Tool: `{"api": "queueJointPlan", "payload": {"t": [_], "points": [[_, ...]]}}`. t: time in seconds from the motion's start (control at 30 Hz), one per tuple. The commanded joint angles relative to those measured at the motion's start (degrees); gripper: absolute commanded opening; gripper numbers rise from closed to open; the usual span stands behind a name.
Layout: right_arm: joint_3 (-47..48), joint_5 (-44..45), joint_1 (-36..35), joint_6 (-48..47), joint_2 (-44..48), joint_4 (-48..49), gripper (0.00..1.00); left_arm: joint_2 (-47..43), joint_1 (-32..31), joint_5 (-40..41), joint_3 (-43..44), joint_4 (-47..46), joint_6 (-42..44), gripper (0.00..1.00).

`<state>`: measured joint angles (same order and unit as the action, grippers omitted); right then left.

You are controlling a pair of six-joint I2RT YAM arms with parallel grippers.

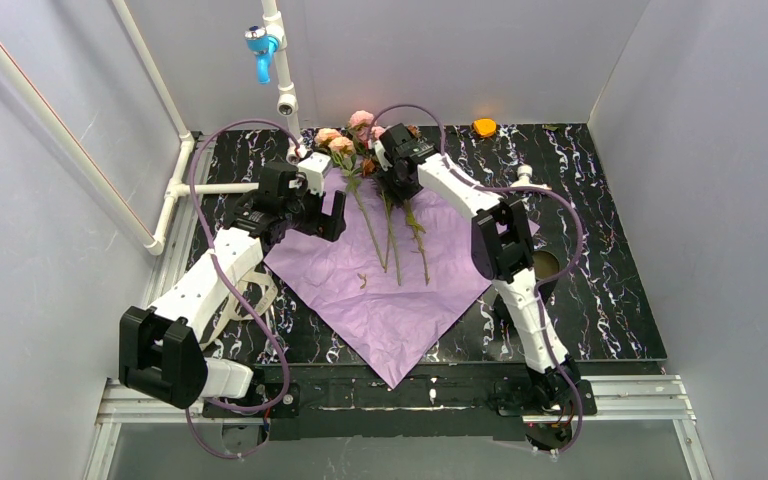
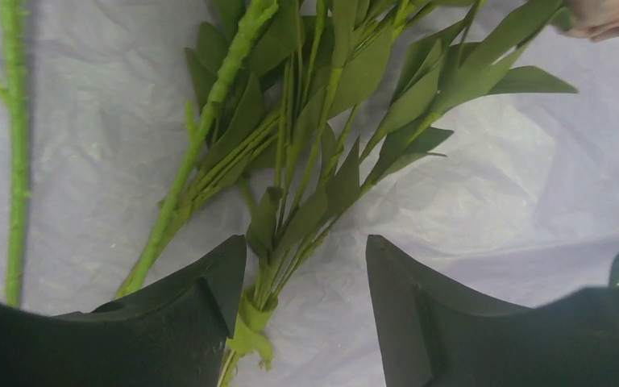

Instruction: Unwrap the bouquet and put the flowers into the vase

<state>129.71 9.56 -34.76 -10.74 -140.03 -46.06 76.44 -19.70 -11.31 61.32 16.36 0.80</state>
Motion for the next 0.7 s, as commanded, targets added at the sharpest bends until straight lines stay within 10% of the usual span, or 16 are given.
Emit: {"api": "queueJointPlan", "payload": {"t": [0.0, 0.47, 0.67], "points": [[2.9, 1.8, 0.2, 2.3, -2.6, 2.6, 0.62, -2.1, 0.3, 2.7, -0.5, 0.1, 0.0, 0.98], [1.8, 3.4, 0.2, 10.3, 2.3, 6.5, 0.01, -3.4, 0.3, 4.1, -2.0, -0.8, 1.0, 0.98], [-1.3, 2.6, 0.6, 14.1, 9.0, 11.5, 0.01, -3.2, 0.3, 3.1, -2.1, -1.6, 1.1, 0.98]]}}
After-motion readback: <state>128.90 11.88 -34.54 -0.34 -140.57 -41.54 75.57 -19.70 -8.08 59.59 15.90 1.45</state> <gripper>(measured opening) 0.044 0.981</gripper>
